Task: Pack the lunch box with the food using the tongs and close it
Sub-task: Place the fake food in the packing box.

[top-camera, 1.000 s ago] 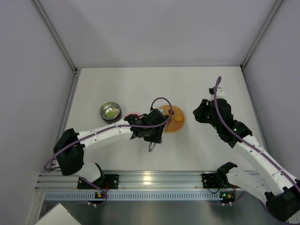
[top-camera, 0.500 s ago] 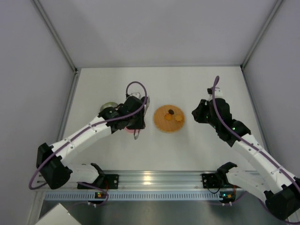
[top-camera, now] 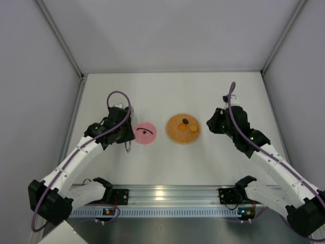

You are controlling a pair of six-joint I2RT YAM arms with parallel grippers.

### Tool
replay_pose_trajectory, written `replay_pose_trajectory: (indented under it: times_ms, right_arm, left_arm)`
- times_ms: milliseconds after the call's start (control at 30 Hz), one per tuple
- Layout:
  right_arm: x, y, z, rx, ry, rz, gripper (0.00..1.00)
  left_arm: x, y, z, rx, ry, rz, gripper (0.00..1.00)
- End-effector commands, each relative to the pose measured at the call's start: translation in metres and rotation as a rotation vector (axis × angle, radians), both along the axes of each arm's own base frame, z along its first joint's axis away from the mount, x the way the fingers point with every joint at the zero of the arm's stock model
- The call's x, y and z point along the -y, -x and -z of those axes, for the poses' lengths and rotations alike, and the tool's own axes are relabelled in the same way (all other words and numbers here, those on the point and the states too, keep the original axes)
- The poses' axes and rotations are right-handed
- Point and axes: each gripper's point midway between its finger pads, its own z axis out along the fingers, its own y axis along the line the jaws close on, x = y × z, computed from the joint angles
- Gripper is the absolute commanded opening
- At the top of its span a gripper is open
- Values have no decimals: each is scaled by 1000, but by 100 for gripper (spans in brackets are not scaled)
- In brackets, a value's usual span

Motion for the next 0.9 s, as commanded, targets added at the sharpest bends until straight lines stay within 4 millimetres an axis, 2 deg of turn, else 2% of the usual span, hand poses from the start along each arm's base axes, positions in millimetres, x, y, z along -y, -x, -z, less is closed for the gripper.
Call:
replay_pose_trajectory:
  times_ms: [0, 200, 467, 867]
  right_arm:
    - [-8, -6, -12, 44, -36, -16, 13]
    - [-10, -6, -7, 37, -37, -21, 13]
    - [-13, -7, -1, 22, -38, -30, 12]
    - [-12, -6, -2, 25, -36, -30, 12]
  left_arm:
    - [-11, 1, -3, 30, 14, -18, 40]
    - [-32, 4, 5, 10, 13, -62, 41]
    - [-37, 6, 14, -9, 4, -63, 45]
    - [-37, 7, 10, 2, 16, -54, 57]
